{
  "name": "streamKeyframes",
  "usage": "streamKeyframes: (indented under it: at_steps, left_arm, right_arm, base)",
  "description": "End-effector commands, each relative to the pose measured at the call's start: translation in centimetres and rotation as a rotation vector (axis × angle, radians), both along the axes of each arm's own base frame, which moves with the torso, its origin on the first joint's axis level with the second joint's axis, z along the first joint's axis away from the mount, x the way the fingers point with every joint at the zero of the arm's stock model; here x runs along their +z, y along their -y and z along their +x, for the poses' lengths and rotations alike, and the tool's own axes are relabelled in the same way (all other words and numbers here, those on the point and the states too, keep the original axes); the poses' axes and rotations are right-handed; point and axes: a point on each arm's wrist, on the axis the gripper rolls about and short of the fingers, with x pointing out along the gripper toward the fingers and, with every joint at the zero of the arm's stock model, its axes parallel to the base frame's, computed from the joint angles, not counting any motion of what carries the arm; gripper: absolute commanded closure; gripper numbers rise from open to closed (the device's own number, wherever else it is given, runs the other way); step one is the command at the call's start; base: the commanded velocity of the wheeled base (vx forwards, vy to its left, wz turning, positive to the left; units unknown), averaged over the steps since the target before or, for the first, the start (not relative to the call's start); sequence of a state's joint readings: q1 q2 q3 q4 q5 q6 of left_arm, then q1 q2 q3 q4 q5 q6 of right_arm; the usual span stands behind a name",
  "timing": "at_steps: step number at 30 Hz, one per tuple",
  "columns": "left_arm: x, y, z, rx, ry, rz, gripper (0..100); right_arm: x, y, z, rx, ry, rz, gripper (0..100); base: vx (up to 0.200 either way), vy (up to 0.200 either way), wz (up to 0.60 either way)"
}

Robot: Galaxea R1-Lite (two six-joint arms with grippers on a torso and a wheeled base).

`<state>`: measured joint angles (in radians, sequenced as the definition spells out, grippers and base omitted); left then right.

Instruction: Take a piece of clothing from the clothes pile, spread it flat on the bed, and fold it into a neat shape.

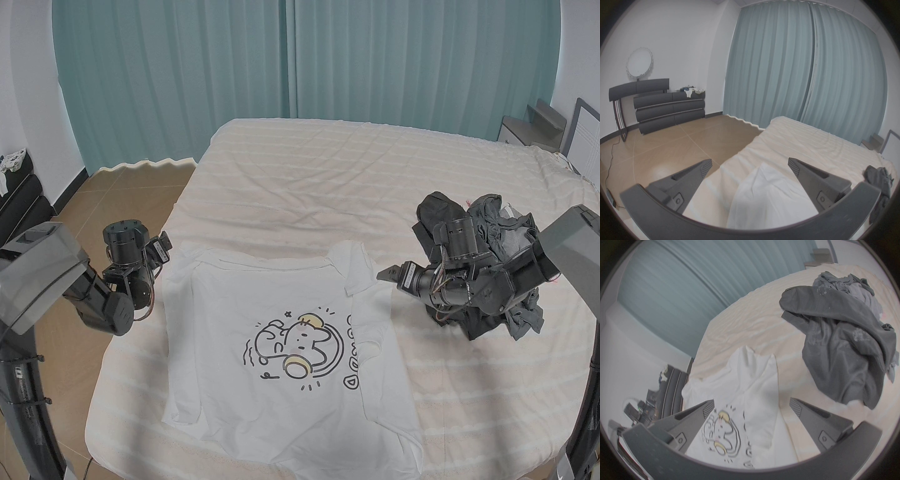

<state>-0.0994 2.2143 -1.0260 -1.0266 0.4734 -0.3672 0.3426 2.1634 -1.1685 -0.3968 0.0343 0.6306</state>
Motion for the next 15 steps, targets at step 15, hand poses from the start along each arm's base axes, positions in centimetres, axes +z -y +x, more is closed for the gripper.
streamKeyframes:
  at_steps: [15]
  left_arm:
    - [2.2,3.6,-20.8,-0.247,-0.091,-0.309,0]
  right_arm:
    - [-4.7,-5.1,-14.4,0.327,-0.142,-0.186,0]
  base:
    - [0.0,0.0,0.0]
